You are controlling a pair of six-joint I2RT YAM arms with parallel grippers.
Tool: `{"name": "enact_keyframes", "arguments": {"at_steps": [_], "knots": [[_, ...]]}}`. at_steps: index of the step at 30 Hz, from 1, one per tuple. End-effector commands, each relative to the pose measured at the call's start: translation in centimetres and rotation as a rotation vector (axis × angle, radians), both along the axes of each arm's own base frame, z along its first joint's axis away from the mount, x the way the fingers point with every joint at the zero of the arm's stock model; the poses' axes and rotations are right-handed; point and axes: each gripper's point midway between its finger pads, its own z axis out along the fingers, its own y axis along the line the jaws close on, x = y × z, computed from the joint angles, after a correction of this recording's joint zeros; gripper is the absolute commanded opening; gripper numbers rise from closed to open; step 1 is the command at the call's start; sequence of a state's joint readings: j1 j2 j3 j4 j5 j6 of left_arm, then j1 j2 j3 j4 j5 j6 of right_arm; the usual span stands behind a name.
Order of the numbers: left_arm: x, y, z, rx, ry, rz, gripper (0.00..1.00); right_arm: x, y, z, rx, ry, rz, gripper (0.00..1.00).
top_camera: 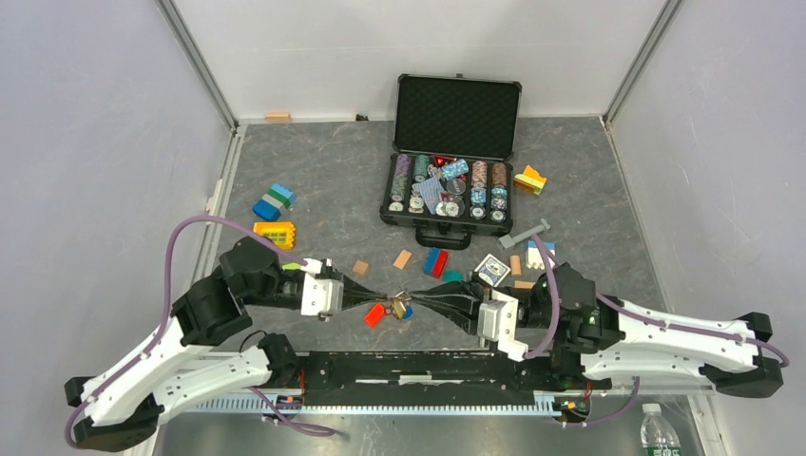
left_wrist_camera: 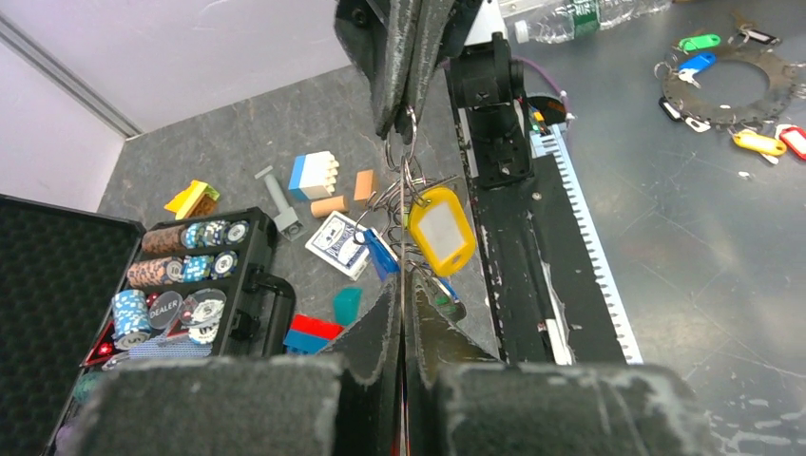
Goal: Remove the keys from the keyring
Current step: Remove the key from the keyring.
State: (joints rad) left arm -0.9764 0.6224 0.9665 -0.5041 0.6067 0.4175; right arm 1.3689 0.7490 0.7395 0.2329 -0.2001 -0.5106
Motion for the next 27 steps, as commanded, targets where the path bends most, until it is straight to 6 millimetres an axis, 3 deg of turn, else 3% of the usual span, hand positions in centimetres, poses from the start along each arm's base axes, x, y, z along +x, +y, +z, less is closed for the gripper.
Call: {"name": "enact_keyframes", "arguments": {"at_steps": [1,17,27], "knots": [[-1.1,0.0,1.6,-0.005,-0.058,-0.084,0.02,0.8,0.0,-0.3,-0.122,-0.049,-0.046,0.0],[-2.8,-0.1,2.0,0.005,-0.005,-0.175,0.02,0.7,0.6,-2.2,-0.377,-0.14,-0.004,0.0],[-3.5,-0.3,1.5,0.019,0.022,-0.228,0.02,-1.4,0.5,-1.9,-0.322,-0.173,0.114,0.0]]}}
